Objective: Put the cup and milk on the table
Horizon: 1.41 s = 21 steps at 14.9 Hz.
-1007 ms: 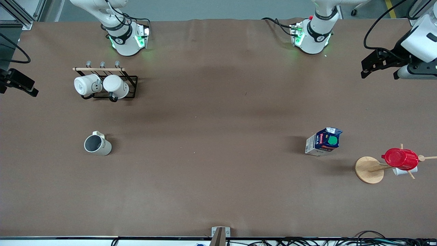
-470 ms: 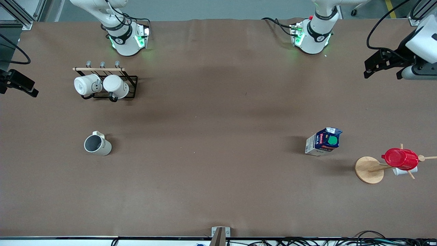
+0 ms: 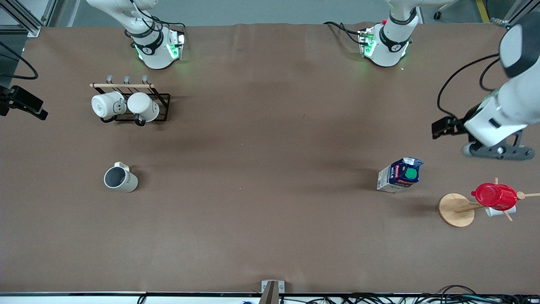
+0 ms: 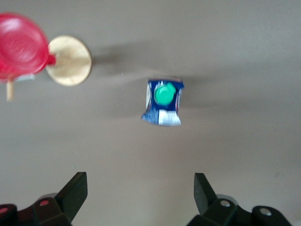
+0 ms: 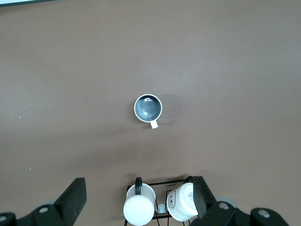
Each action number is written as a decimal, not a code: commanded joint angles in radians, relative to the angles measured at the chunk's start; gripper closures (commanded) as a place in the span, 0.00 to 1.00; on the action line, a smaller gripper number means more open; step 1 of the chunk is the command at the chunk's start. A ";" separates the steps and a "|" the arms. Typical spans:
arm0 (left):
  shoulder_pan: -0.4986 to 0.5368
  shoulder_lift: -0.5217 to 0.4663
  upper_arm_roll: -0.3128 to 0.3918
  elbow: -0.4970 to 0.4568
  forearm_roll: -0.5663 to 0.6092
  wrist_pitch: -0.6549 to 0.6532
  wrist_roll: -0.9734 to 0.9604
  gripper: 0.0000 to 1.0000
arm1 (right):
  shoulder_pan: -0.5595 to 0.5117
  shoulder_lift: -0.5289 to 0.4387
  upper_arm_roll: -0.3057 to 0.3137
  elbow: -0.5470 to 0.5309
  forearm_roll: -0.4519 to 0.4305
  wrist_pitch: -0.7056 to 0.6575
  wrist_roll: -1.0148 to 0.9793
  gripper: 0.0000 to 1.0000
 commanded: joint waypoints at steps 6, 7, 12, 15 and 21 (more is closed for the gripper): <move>-0.002 0.104 -0.005 -0.111 0.000 0.236 0.025 0.00 | -0.007 0.106 -0.008 -0.232 0.015 0.207 -0.166 0.00; 0.000 0.114 -0.005 -0.111 -0.033 0.249 0.017 0.00 | -0.020 0.106 -0.008 -0.299 0.015 0.287 -0.190 0.00; 0.004 0.186 -0.004 -0.114 -0.069 0.253 0.028 0.00 | -0.038 0.189 -0.010 -0.470 0.014 0.602 -0.312 0.00; 0.008 0.220 -0.004 -0.114 -0.071 0.265 0.027 0.07 | -0.050 0.267 -0.010 -0.513 0.014 0.740 -0.401 0.00; 0.008 0.243 -0.004 -0.108 -0.077 0.296 0.011 0.52 | -0.063 0.381 -0.010 -0.550 0.012 0.941 -0.449 0.00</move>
